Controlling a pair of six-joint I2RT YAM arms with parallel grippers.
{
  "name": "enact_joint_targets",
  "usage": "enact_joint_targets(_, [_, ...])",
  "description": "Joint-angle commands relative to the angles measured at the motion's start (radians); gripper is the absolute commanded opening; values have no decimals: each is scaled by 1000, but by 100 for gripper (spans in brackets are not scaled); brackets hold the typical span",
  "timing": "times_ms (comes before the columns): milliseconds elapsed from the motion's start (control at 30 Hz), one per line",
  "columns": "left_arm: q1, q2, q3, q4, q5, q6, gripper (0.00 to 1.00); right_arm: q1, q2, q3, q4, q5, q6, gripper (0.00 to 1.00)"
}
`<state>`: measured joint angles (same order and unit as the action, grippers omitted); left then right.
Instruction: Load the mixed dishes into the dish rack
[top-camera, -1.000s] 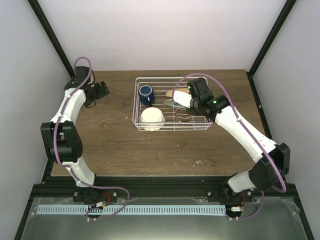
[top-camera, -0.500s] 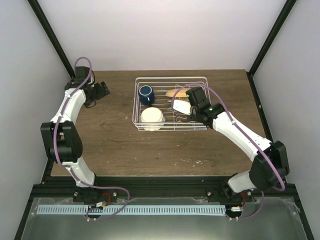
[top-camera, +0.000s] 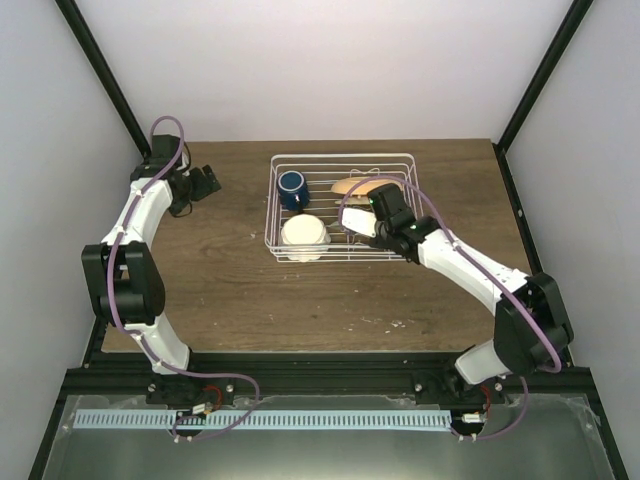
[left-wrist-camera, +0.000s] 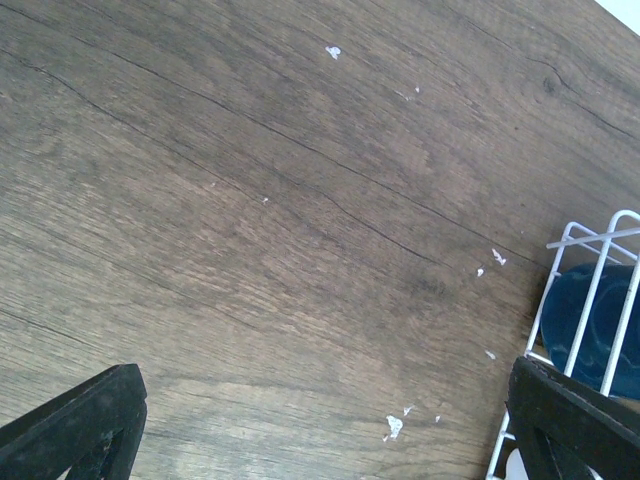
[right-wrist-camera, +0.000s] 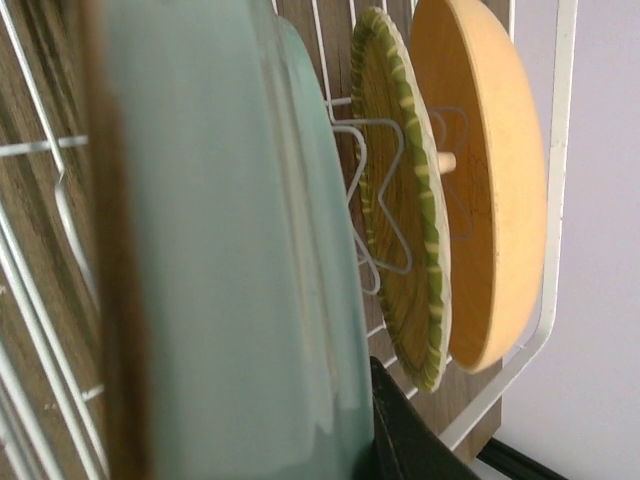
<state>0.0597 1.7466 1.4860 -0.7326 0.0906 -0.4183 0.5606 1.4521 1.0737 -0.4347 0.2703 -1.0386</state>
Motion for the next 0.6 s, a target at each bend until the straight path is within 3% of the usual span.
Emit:
enact_joint_targets(0, [-4,-2,-10,22,13,-2,100,7,0,-18,180,7,-10,1])
enact_joint_targets(300, [-4,23,4,32,38,-5,100,7,42,-35,211,8,5,12])
enact_joint_targets(567, [-4,45,26,34,49,-2,100,11,2,24,106,-35,58,44])
